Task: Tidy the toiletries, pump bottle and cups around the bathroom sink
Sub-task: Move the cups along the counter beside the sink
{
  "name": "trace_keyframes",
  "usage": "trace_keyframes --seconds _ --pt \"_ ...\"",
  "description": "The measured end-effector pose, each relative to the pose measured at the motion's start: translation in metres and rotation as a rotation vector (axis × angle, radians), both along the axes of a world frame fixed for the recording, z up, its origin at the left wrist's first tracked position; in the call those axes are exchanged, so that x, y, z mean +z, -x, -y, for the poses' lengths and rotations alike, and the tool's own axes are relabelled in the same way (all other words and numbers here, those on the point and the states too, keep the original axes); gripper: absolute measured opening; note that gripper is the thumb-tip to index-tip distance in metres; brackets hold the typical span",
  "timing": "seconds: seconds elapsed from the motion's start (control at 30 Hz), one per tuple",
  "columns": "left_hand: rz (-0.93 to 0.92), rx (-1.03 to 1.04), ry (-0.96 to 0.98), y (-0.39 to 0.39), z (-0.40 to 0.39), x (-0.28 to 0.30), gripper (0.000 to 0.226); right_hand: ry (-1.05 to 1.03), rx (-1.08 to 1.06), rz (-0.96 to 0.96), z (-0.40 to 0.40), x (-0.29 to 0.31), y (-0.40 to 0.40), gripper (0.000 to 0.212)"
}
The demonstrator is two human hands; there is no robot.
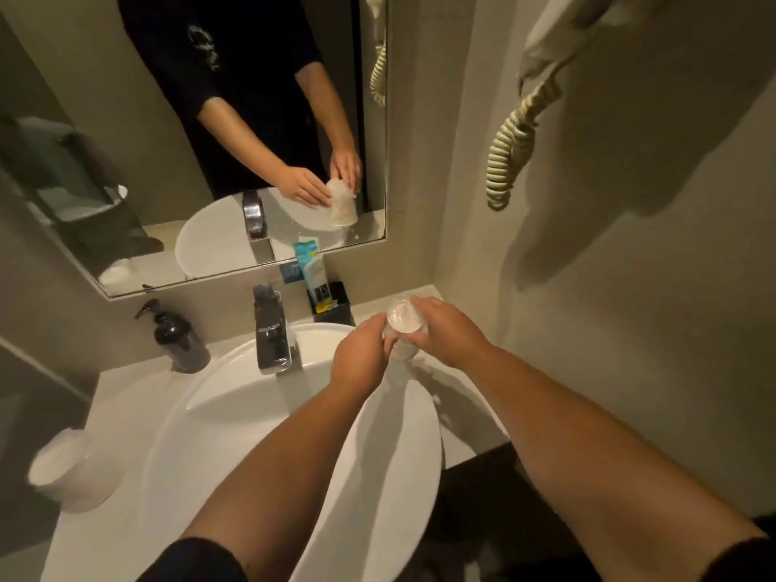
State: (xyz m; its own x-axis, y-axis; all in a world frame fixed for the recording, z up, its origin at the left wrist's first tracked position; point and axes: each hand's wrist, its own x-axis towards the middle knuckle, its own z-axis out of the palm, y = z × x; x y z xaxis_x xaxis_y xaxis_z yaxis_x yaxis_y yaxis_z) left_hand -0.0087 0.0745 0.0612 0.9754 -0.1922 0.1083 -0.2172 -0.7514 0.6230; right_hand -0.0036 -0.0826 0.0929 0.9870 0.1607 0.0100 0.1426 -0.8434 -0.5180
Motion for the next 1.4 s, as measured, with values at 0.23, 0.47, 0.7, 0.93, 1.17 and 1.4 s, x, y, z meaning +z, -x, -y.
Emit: trace_keyframes --seconds 0.23,0.47,0.7,0.93,1.17,1.4 --pt "-0.044 0.15 0.02 -0.084 0.012 -0.025 0.027 0.026 0.125 -0.038 0.006 -0.027 -0.11 0.055" --pt "-0.149 0.279 0.026 -0.131 0.02 -0.062 0.025 0.103 0.186 -0.127 0.003 -0.071 -0.175 0.067" --pt "-0.213 0.313 -0.129 -0.151 0.031 -0.084 0.009 0.087 0.199 -0.157 0.006 -0.111 -0.201 0.063" --pt "-0.263 0.316 -0.248 -0.159 0.034 -0.084 0.022 0.016 0.196 -0.155 0.004 -0.121 -0.207 0.061" --pt "-0.221 0.321 -0.149 -0.149 0.031 -0.082 0.019 0.087 0.216 -0.156 0.01 -0.104 -0.201 0.075" --pt "-0.169 0.282 -0.223 -0.112 0.023 -0.058 0.03 0.178 0.216 -0.136 0.02 -0.065 -0.169 0.067"
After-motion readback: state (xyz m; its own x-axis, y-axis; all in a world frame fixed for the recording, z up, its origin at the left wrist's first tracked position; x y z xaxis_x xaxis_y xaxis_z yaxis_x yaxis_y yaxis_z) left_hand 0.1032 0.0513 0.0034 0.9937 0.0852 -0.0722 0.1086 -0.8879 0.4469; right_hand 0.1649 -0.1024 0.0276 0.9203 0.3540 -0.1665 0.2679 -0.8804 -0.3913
